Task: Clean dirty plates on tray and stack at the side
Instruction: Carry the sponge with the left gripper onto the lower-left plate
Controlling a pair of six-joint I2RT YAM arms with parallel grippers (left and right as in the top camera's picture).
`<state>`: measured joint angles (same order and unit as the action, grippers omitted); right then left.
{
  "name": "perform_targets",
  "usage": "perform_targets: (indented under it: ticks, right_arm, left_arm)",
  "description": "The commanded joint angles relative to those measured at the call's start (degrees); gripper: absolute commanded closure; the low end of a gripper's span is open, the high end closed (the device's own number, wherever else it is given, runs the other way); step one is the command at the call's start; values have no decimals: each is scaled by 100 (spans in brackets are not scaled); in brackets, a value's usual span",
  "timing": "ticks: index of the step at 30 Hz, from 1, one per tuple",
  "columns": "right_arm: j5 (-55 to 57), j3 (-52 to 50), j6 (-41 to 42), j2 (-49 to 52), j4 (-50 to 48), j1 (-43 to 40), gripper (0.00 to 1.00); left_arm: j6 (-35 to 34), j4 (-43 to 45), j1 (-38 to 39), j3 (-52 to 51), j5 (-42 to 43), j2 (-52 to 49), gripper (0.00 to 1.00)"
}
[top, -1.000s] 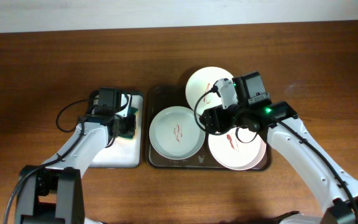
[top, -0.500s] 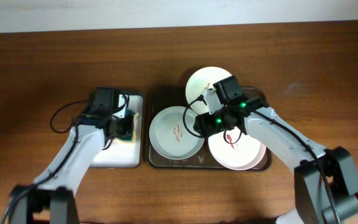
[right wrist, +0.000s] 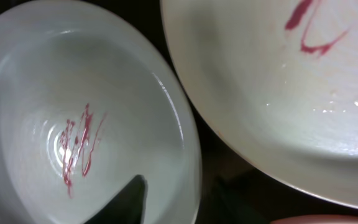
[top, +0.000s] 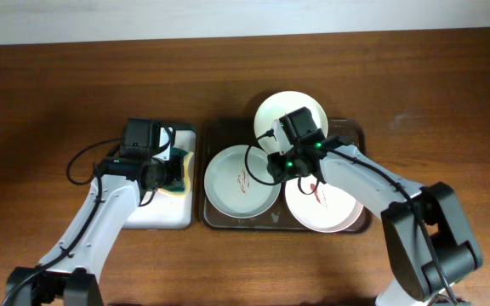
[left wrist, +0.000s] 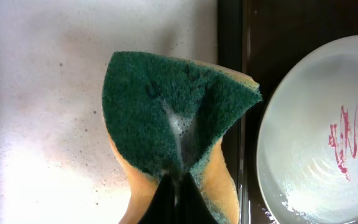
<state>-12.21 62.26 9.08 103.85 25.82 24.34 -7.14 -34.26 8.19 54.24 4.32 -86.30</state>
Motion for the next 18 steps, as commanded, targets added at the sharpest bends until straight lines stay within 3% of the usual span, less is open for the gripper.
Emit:
perform_targets:
  ticks: [1, 5, 7, 9, 11, 15, 18]
  right_arm:
    - [-94, 105, 46, 260, -17, 90, 82]
    - [-129, 107, 52, 264, -17, 262, 93]
    - [-105, 107, 219, 264, -37, 345, 94]
    - [-103, 107, 269, 264, -61, 345, 95]
    - [-63, 107, 350, 264, -63, 341, 95]
    - [-63, 107, 350, 264, -61, 341, 95]
    - [-66, 107, 352, 264, -59, 341, 95]
  left_arm:
    - [-59, 31, 4, 105, 114, 61, 100]
    - [-57, 188, 9, 105, 595, 61, 100]
    - [-59, 402, 66, 105, 1259, 61, 100]
    - [-343, 487, 284, 105, 1285, 59, 100]
    - [-758, 551, 601, 105, 1259, 33, 100]
    - [-2446, 625, 1209, 101, 955, -98, 100]
    - [-3088, 638, 1683, 101, 160, -216, 100]
